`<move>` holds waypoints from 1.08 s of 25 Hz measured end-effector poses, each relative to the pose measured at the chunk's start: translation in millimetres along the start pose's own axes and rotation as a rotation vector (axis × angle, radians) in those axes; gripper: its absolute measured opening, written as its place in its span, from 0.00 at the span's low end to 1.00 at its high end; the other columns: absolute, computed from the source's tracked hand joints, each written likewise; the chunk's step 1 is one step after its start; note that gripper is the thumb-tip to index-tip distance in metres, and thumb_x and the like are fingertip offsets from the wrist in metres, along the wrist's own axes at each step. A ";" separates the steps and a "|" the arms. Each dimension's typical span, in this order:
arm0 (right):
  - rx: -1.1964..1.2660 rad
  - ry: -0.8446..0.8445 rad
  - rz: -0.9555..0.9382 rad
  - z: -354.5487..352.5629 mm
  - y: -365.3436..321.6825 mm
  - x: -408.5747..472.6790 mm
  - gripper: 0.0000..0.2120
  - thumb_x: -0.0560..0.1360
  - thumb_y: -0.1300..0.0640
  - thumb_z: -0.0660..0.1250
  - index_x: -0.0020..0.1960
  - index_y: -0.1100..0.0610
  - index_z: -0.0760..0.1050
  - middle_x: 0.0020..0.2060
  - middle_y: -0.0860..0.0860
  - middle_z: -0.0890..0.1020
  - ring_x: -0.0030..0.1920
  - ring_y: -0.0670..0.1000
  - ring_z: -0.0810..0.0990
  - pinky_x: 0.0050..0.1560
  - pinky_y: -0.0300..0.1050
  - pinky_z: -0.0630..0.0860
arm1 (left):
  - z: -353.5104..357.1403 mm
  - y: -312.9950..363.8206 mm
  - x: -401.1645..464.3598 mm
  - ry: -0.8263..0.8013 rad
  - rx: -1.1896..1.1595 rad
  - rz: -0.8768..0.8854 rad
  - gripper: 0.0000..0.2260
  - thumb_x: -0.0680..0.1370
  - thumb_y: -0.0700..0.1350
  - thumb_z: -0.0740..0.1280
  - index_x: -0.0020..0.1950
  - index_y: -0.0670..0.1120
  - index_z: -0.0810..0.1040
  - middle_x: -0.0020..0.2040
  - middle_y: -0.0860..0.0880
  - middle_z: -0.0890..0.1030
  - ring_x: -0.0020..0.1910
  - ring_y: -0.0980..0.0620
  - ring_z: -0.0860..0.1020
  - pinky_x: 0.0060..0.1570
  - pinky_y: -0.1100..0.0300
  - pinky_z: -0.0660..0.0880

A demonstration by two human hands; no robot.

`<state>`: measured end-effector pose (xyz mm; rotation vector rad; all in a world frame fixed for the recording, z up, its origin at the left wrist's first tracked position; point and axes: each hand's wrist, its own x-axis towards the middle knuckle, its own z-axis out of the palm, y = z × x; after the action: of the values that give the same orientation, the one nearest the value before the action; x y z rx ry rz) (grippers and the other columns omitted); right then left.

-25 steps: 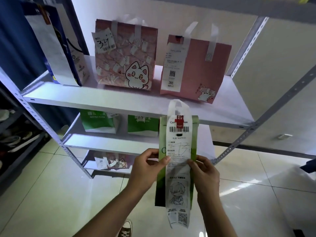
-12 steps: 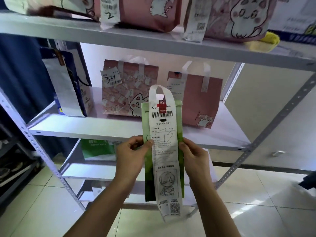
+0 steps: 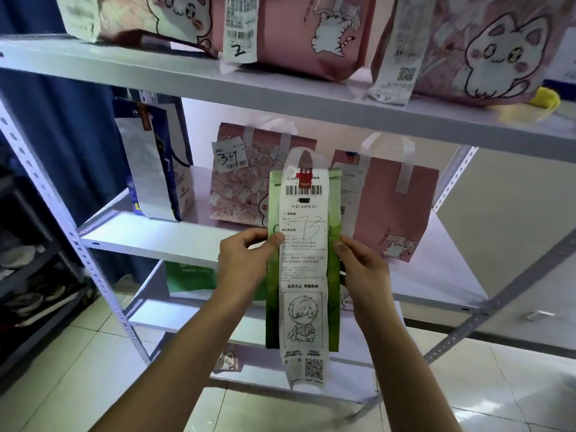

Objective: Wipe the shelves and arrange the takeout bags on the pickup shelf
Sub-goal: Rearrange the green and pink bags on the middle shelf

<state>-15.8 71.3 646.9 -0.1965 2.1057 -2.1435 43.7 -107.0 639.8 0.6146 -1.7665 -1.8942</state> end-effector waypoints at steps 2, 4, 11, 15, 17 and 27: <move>0.015 -0.032 0.011 4.7 -3.8 14.8 0.07 0.79 0.55 0.70 0.52 0.49 0.86 0.48 0.49 0.88 0.50 0.52 0.87 0.53 0.57 0.84 | 0.0 5.0 8.3 0.033 -0.003 0.012 0.06 0.73 0.50 0.76 0.47 0.49 0.86 0.46 0.51 0.87 0.47 0.47 0.86 0.48 0.41 0.82; 0.042 -0.065 0.003 11.1 -6.3 23.8 0.07 0.79 0.58 0.70 0.51 0.51 0.87 0.49 0.50 0.88 0.51 0.54 0.87 0.54 0.57 0.84 | -2.6 8.2 12.3 0.059 -0.005 0.034 0.02 0.73 0.49 0.76 0.44 0.52 0.87 0.44 0.53 0.87 0.46 0.49 0.86 0.50 0.44 0.82; 0.046 -0.189 -0.084 32.0 -13.6 40.0 0.10 0.80 0.58 0.68 0.48 0.47 0.87 0.47 0.51 0.88 0.49 0.53 0.87 0.48 0.48 0.84 | -16.8 18.4 26.0 0.149 -0.002 0.058 0.03 0.74 0.49 0.75 0.46 0.51 0.86 0.45 0.52 0.87 0.47 0.49 0.86 0.52 0.45 0.81; 0.026 -0.216 -0.104 37.0 -14.4 43.3 0.13 0.80 0.58 0.68 0.45 0.43 0.87 0.46 0.49 0.88 0.47 0.50 0.88 0.46 0.45 0.85 | -19.4 16.9 27.5 0.161 0.002 0.067 0.03 0.74 0.49 0.74 0.46 0.51 0.86 0.45 0.53 0.87 0.47 0.49 0.86 0.52 0.45 0.82; 0.018 -0.205 -0.105 36.4 -12.5 43.8 0.13 0.80 0.59 0.69 0.44 0.44 0.87 0.46 0.49 0.88 0.46 0.50 0.88 0.46 0.45 0.85 | -19.2 12.5 28.9 0.155 0.033 0.069 0.03 0.75 0.50 0.74 0.46 0.52 0.86 0.45 0.53 0.87 0.47 0.50 0.86 0.51 0.44 0.82; -0.062 -0.145 0.023 23.6 24.6 21.1 0.17 0.80 0.62 0.67 0.40 0.44 0.86 0.39 0.47 0.88 0.37 0.44 0.86 0.34 0.35 0.80 | -18.6 -33.4 3.9 0.065 0.059 -0.007 0.02 0.75 0.46 0.74 0.43 0.50 0.85 0.44 0.52 0.87 0.44 0.52 0.86 0.48 0.45 0.83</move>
<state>-32.1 43.8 622.8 -0.3215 2.0830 -1.9885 50.8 -122.1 605.3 0.6969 -1.7863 -1.8117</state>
